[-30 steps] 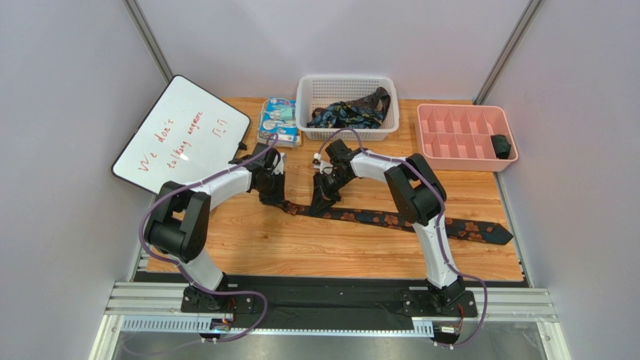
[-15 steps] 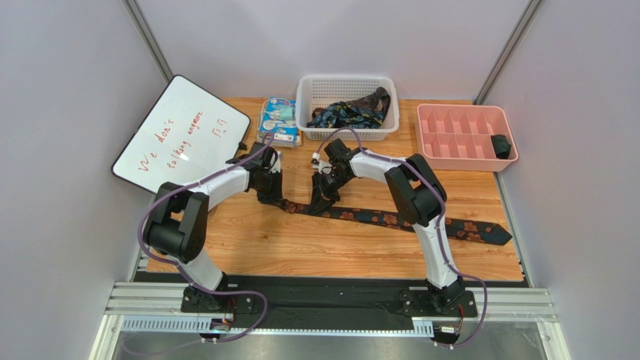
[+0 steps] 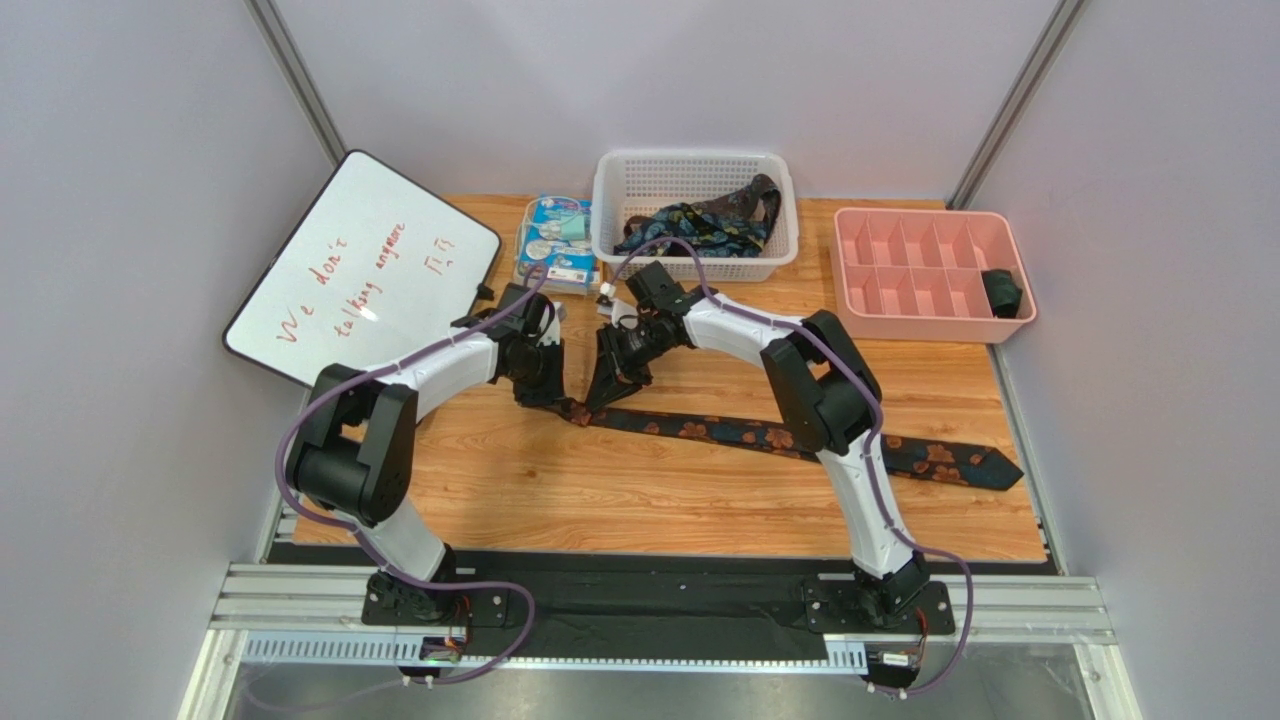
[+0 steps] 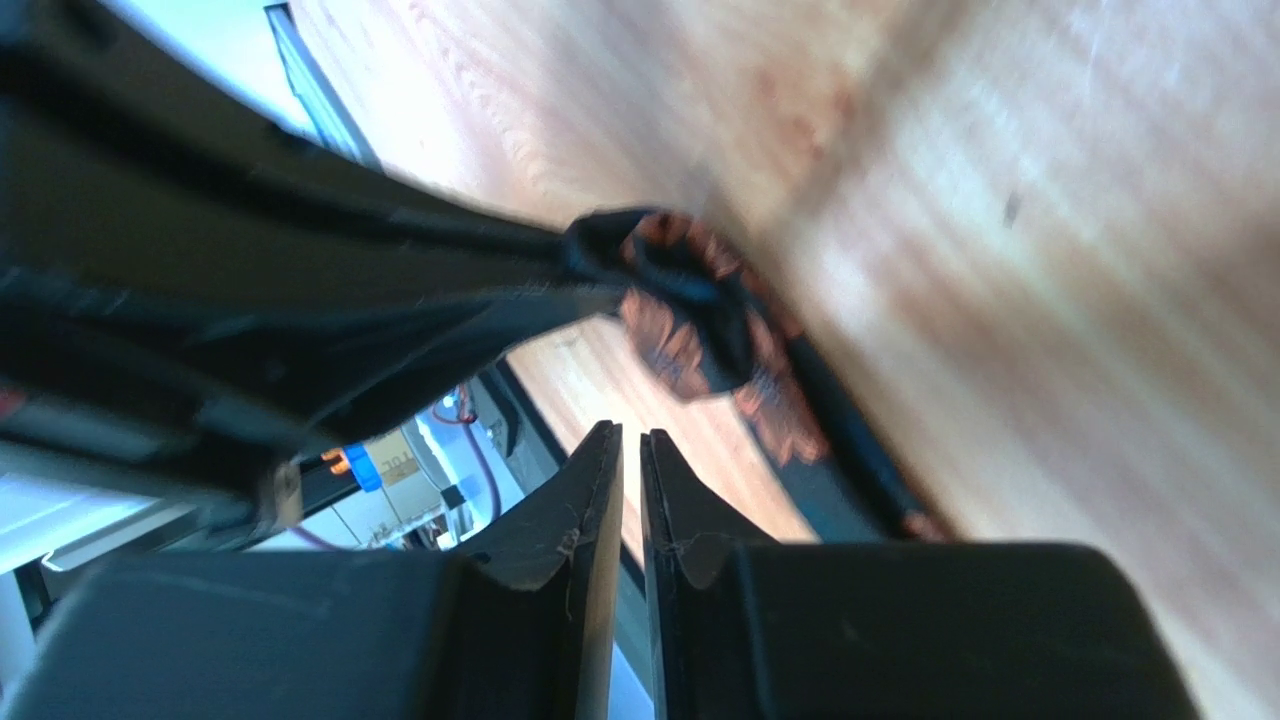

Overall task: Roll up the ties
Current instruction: Roll the tie at the center of the board.

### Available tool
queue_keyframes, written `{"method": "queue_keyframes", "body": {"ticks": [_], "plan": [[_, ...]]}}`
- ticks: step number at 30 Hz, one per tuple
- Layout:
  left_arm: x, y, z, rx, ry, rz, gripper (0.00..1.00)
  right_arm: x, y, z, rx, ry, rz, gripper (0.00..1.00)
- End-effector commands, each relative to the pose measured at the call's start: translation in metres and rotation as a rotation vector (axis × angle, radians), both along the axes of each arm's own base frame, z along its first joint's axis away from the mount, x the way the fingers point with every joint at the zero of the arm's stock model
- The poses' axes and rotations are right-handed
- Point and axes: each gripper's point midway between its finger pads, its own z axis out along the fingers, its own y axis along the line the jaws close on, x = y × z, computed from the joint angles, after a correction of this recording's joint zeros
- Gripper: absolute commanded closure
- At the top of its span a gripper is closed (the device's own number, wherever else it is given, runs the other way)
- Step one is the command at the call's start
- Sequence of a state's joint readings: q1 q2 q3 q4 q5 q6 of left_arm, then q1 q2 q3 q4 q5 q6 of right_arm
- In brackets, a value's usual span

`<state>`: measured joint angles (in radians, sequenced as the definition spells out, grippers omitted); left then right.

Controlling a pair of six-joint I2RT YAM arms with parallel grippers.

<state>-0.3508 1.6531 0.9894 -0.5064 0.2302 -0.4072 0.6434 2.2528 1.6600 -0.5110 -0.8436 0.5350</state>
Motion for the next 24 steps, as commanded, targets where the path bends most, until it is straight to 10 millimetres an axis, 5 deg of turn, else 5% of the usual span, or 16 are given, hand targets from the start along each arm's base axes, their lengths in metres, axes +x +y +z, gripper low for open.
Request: {"method": "queue_keyframes", "body": {"ticks": [1,10,20,24], "plan": [[0.003,-0.002,0.008,-0.024,-0.018,0.006,1.0,0.007,0.015,-0.01,0.004,-0.04,0.016,0.85],[0.003,-0.008,0.02,-0.064,-0.043,-0.026,1.0,0.006,0.009,-0.051,-0.096,-0.057,0.029,0.91],[-0.007,-0.05,0.044,-0.285,-0.058,-0.146,1.0,0.008,0.004,-0.067,-0.153,-0.037,0.004,0.94],[-0.012,-0.059,0.032,-0.307,-0.022,-0.181,1.0,0.006,0.006,-0.064,-0.131,-0.023,0.005,0.96]]}}
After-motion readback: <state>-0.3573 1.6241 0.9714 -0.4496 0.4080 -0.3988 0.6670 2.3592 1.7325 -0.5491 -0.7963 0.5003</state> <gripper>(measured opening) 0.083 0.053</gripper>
